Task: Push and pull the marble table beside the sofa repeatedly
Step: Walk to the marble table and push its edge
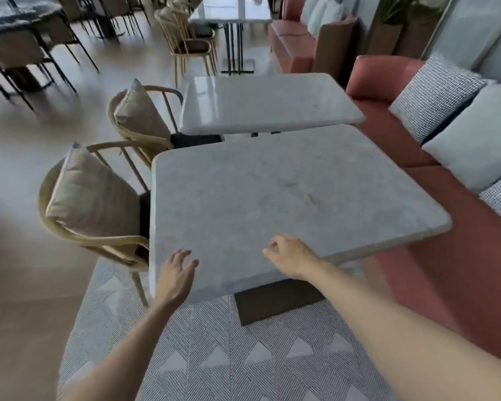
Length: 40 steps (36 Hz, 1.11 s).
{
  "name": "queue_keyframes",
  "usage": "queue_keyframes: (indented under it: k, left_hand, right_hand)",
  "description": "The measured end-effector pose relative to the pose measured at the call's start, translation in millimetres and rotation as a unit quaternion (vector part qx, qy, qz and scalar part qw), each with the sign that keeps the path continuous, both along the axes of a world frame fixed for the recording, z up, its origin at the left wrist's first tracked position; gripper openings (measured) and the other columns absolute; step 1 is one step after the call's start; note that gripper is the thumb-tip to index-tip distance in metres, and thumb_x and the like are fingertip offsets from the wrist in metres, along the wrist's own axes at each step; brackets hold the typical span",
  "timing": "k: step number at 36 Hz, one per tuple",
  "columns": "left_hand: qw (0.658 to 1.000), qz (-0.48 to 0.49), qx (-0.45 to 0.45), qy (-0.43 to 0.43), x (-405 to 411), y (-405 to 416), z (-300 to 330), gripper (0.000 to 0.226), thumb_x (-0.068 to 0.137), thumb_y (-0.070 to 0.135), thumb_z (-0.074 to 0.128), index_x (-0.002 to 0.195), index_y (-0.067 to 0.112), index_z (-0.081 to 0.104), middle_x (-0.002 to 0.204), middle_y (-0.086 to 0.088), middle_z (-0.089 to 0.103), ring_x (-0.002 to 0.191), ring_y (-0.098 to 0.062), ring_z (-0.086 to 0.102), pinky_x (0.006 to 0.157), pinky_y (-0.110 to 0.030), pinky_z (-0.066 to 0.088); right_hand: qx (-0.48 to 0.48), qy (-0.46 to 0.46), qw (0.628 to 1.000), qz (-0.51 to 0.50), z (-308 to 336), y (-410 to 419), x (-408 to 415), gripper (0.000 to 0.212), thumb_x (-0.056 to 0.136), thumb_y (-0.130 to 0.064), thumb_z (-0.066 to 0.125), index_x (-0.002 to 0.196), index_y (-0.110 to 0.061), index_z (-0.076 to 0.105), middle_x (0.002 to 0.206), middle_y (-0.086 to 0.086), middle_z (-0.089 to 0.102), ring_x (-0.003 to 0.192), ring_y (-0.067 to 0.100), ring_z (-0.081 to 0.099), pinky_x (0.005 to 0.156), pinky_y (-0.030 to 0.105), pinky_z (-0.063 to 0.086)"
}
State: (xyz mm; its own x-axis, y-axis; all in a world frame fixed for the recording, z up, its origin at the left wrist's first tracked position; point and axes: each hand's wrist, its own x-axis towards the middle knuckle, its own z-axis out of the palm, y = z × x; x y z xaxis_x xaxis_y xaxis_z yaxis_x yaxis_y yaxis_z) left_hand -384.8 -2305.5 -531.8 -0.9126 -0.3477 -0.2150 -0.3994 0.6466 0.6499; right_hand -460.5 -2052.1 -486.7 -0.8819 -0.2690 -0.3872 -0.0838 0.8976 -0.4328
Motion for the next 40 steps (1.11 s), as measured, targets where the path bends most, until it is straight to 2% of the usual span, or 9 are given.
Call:
queue_keyframes:
  k: [3, 6, 8, 10, 13, 16, 20, 26, 40]
  left_hand:
    - [0.996, -0.029, -0.084, 0.007, 4, -3, -43, 0.050, 0.101, 0.036, 0.046, 0.145, 0.012, 0.046, 0.160, -0.010, 0.030, 0.145, -0.028, 0.029, 0.118, -0.042, 0.020]
    - [0.983, -0.035, -0.179, 0.037, 2, 5, -76, 0.051, 0.100, 0.041, 0.042, 0.142, 0.012, 0.044, 0.158, -0.010, 0.032, 0.146, -0.029, 0.026, 0.121, -0.044, 0.012]
    - [0.965, -0.039, -0.249, 0.067, -1, 12, -82, 0.054, 0.094, 0.045, 0.038, 0.133, 0.008, 0.046, 0.149, -0.014, 0.041, 0.141, -0.032, 0.032, 0.119, -0.048, 0.015]
    - [0.943, -0.049, -0.316, 0.091, -6, 14, -87, 0.053, 0.089, 0.045, 0.037, 0.121, 0.004, 0.049, 0.135, -0.020, 0.049, 0.129, -0.038, 0.042, 0.113, -0.053, 0.024]
    - [0.924, -0.050, -0.362, 0.111, -12, 11, -92, 0.051, 0.086, 0.042, 0.040, 0.113, 0.000, 0.050, 0.121, -0.027, 0.051, 0.114, -0.042, 0.047, 0.105, -0.058, 0.033]
    - [0.917, -0.050, -0.379, 0.114, -14, 7, -96, 0.049, 0.085, 0.041, 0.042, 0.110, 0.000, 0.050, 0.117, -0.030, 0.052, 0.107, -0.044, 0.048, 0.099, -0.059, 0.037]
    - [0.912, -0.060, -0.391, 0.109, -14, 5, -90, 0.049, 0.085, 0.039, 0.044, 0.111, -0.002, 0.055, 0.120, -0.032, 0.054, 0.109, -0.046, 0.050, 0.101, -0.059, 0.036]
    - [0.915, -0.066, -0.378, 0.126, -28, 3, -86, 0.048, 0.084, 0.037, 0.047, 0.111, -0.002, 0.057, 0.120, -0.032, 0.055, 0.110, -0.047, 0.052, 0.103, -0.059, 0.035]
    - [0.905, -0.058, -0.385, 0.173, -63, -24, -94, 0.047, 0.084, 0.040, 0.042, 0.111, 0.005, 0.058, 0.120, -0.026, 0.057, 0.101, -0.044, 0.050, 0.096, -0.055, 0.038]
  right_hand:
    - [0.048, 0.054, 0.997, 0.038, -47, -3, 4, 0.058, 0.099, -0.050, 0.037, 0.144, -0.015, 0.041, 0.154, 0.006, 0.036, 0.141, 0.026, 0.034, 0.112, 0.046, 0.030]
    - [0.086, 0.091, 0.992, 0.034, -89, 3, 7, 0.063, 0.100, -0.052, 0.033, 0.151, -0.016, 0.029, 0.164, 0.008, 0.018, 0.150, 0.026, 0.018, 0.119, 0.048, 0.016]
    - [0.097, 0.148, 0.983, 0.044, -105, 8, 4, 0.059, 0.100, -0.050, 0.032, 0.148, -0.015, 0.031, 0.162, 0.011, 0.021, 0.150, 0.026, 0.017, 0.121, 0.048, 0.014]
    - [0.089, 0.218, 0.971, 0.041, -116, 10, -4, 0.053, 0.100, -0.048, 0.035, 0.141, -0.014, 0.039, 0.157, 0.012, 0.031, 0.145, 0.027, 0.027, 0.119, 0.046, 0.018]
    - [0.080, 0.260, 0.962, 0.013, -123, 7, -20, 0.051, 0.099, -0.045, 0.037, 0.137, -0.011, 0.043, 0.152, 0.012, 0.038, 0.141, 0.029, 0.034, 0.118, 0.047, 0.019]
    - [0.100, 0.316, 0.944, 0.013, -133, 3, -28, 0.046, 0.095, -0.043, 0.034, 0.127, -0.014, 0.048, 0.141, 0.011, 0.047, 0.131, 0.030, 0.044, 0.113, 0.049, 0.026]
    - [0.087, 0.362, 0.928, 0.009, -131, 2, -27, 0.042, 0.086, -0.037, 0.040, 0.116, -0.013, 0.056, 0.128, 0.010, 0.056, 0.117, 0.030, 0.052, 0.104, 0.048, 0.034]
    - [0.106, 0.359, 0.927, -0.003, -126, -2, -36, 0.043, 0.084, -0.037, 0.041, 0.117, -0.014, 0.057, 0.129, 0.010, 0.056, 0.117, 0.031, 0.051, 0.103, 0.048, 0.034]
    - [0.124, 0.365, 0.923, -0.014, -130, -21, -57, 0.046, 0.083, -0.039, 0.038, 0.115, -0.013, 0.057, 0.127, 0.011, 0.057, 0.115, 0.033, 0.050, 0.098, 0.047, 0.034]
